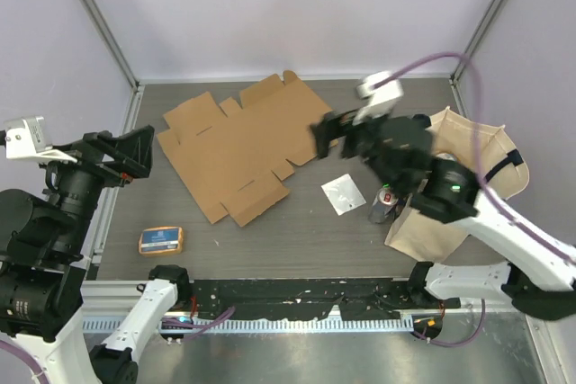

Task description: Fold the paper box

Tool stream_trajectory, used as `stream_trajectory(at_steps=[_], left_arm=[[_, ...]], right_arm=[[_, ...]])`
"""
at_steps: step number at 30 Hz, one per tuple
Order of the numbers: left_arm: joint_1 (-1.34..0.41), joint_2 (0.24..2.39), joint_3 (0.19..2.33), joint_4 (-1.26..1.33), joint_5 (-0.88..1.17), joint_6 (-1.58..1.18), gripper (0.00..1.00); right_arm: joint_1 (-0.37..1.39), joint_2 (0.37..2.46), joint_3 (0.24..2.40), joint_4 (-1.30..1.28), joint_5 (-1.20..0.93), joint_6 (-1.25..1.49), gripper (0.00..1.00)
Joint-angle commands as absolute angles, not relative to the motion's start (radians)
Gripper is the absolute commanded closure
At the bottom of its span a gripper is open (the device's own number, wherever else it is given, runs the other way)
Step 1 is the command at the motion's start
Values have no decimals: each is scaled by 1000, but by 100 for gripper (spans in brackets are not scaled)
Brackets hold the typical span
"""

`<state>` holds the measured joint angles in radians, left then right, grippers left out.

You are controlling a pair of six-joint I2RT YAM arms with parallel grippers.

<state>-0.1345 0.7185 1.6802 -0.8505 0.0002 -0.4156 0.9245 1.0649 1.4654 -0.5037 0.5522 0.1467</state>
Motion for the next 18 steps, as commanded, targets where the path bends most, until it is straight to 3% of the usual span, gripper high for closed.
stream_trajectory(at_steps=[1, 6, 12, 16, 18], left_arm=[[-127, 722, 1695, -867, -5, -417, 0], [-127, 710, 1707, -887, -9, -403, 0], [-127, 689, 1642, -879, -35, -414, 0], [-126, 672, 1543, -871, -69, -506, 0], [-127, 672, 1465, -899, -123, -607, 0]], right_arm=[[1152, 1259, 1419, -403, 533, 207, 0], [1155, 1324, 1284, -289, 301, 386, 0], [1128, 1398, 1117, -238, 142, 846, 0], [1097, 1355, 930, -140, 193, 1090, 0], [1017, 1359, 861, -33, 97, 1210, 0]])
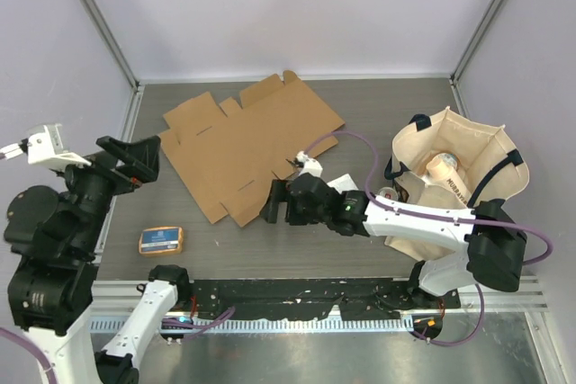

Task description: Fold the paper box

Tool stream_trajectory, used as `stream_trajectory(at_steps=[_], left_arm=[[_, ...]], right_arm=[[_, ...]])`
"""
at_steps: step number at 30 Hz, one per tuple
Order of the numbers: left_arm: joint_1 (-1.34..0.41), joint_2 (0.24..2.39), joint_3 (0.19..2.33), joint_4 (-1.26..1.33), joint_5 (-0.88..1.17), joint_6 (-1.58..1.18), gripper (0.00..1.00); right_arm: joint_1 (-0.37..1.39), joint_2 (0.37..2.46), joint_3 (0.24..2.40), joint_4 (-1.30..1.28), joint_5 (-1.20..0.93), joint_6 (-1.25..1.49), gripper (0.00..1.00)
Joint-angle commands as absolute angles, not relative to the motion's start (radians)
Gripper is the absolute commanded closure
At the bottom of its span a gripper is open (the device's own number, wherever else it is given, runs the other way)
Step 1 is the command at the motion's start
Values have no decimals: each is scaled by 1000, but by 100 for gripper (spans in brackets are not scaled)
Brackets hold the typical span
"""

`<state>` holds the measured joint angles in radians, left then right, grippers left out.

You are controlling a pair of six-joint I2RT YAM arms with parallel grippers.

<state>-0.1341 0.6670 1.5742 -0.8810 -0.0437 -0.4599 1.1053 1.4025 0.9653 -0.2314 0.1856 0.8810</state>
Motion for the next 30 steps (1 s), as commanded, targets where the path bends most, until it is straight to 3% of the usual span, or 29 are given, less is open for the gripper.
stream_trajectory(at_steps=[1, 6, 9, 15, 21, 29, 30], left_arm=[[-127, 676, 1438, -913, -132, -635, 0], [-127, 755, 1275, -991, -57, -732, 7], [-127, 779, 1169, -974, -6, -776, 5], [-127, 704, 976, -937, -113, -982, 0], [-126, 736, 937, -980, -184, -1040, 1], [-127, 752, 862, -927, -178, -1037, 1], [-126, 749, 847, -913, -173, -1040, 1]], right_arm=[[993, 1370, 801, -6, 68, 1242, 1], [916, 1469, 775, 176, 12, 1295, 4], [917, 1558, 814, 216, 12, 1264, 6], [960, 1735, 853, 307, -5, 1308, 21], [977, 1802, 873, 321, 115, 1289, 23], [959, 1838, 821, 379, 134, 1264, 47], [954, 1841, 816, 399, 124, 1259, 56]])
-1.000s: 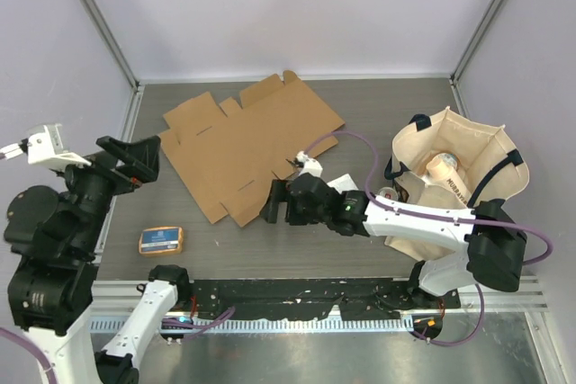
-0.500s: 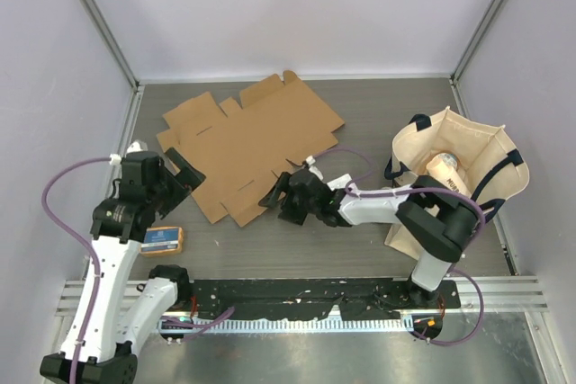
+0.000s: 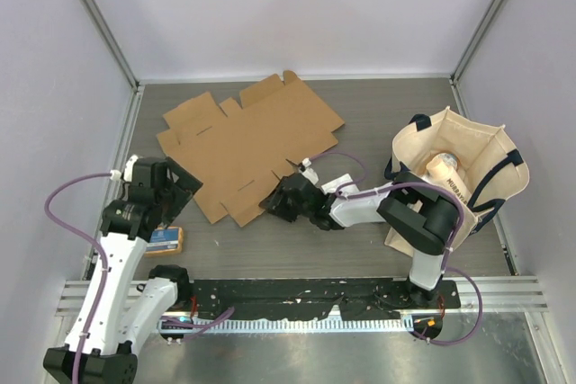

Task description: Fold the paper box

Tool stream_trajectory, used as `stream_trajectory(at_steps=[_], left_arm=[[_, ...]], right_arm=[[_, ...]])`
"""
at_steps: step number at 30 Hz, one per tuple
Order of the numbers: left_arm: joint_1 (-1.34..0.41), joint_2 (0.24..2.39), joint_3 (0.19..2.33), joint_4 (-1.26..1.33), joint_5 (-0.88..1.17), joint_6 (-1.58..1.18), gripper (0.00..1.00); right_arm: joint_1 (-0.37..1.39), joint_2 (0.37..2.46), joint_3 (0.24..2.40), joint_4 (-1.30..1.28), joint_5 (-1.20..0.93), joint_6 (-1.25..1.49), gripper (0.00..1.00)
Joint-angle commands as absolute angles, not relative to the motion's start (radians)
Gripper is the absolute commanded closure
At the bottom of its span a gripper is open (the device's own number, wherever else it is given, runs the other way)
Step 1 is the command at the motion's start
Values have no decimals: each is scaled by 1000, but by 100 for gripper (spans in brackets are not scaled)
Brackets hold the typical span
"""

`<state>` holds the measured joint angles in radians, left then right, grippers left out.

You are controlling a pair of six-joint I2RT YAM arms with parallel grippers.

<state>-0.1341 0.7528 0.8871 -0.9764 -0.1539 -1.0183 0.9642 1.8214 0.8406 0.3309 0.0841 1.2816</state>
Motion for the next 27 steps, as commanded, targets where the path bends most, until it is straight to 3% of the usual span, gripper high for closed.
stream_trajectory(at_steps=[1, 3, 9, 13, 22, 27], left_arm=[[-127, 746, 832, -902, -169, -1052, 0], [-127, 746, 773, -861, -147, -1077, 0], [-127, 727, 539, -568, -97, -1230, 0], [-127, 704, 445, -499, -167, -1302, 0], [-126, 473, 226, -374, -178, -1474, 0], [-127, 428, 268, -488, -187, -1447, 0]], right_arm=[[953, 1847, 810, 414, 98, 1259, 60], [939, 1848, 805, 448, 66, 1264, 74], [919, 1809, 762, 534, -40, 1301, 88], [913, 1783, 744, 555, -77, 1331, 97], [899, 1723, 675, 673, -149, 1476, 98], [891, 1706, 661, 710, -140, 1531, 98]])
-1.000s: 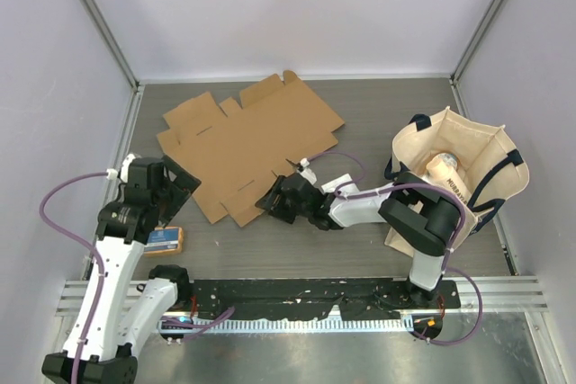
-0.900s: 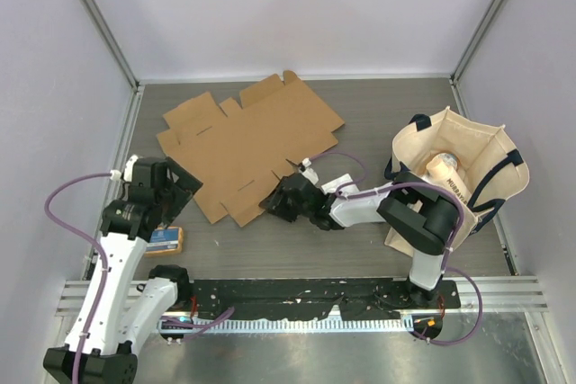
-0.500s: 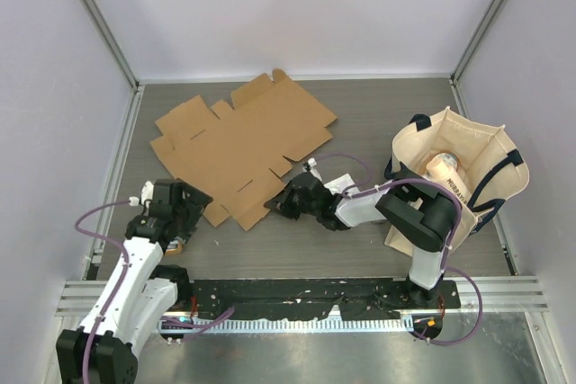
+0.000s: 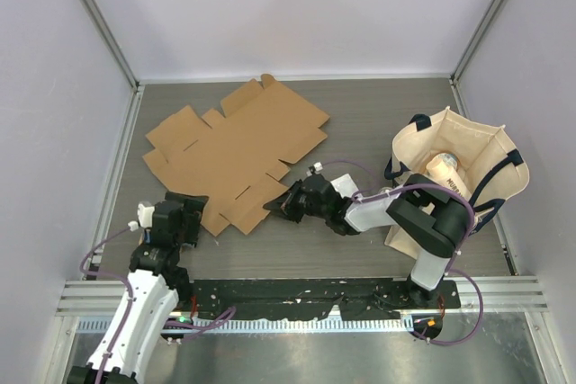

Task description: Fold the paper box

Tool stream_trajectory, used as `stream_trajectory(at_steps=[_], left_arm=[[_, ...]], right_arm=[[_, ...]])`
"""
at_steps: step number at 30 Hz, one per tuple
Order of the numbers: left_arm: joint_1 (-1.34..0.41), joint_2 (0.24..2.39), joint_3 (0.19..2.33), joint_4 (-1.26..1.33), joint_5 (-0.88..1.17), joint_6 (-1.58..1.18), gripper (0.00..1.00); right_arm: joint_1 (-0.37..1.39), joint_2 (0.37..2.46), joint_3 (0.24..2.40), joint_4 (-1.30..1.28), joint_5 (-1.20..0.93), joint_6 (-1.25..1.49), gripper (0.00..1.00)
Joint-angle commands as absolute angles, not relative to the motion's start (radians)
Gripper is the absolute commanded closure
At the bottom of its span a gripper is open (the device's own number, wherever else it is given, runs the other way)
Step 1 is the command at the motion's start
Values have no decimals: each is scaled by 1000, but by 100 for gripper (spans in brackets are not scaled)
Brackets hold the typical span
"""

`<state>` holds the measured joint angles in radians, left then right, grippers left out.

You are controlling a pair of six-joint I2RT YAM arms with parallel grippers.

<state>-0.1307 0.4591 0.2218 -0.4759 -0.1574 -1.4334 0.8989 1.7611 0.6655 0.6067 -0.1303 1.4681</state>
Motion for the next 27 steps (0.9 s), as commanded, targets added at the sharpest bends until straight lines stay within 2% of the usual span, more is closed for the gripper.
stream_trajectory(at_steps=[1, 5, 10, 15, 19, 21, 22, 24, 25, 27], left_arm=[[-127, 416, 303, -514, -192, -1425, 0], [-126, 396, 337, -607, -187, -1439, 0], [-126, 411, 279, -537, -120, -1505, 0], [-127, 431, 287, -485, -126, -1487, 16], [-126, 405, 328, -480, -150, -1436, 35], [-126, 394, 345, -494, -173, -1414, 53], [-127, 384, 359, -505, -184, -1389, 66], [-127, 379, 376, -518, -212, -1362, 77], [-127, 379, 397, -529, -216, -1336, 82], [-127, 385, 441, -534, -222, -1290, 85]], right_arm=[[885, 1706, 661, 712, -143, 1549, 98], [876, 1716, 655, 787, -170, 1614, 98], [876, 1710, 640, 833, -175, 1677, 98], [880, 1690, 640, 838, -186, 1700, 98], [885, 1671, 623, 844, -189, 1695, 98], [885, 1663, 621, 833, -205, 1659, 94], [884, 1657, 620, 833, -228, 1637, 92], [885, 1651, 624, 833, -267, 1571, 77], [879, 1644, 636, 810, -338, 1454, 72], [879, 1634, 693, 651, -415, 1277, 59]])
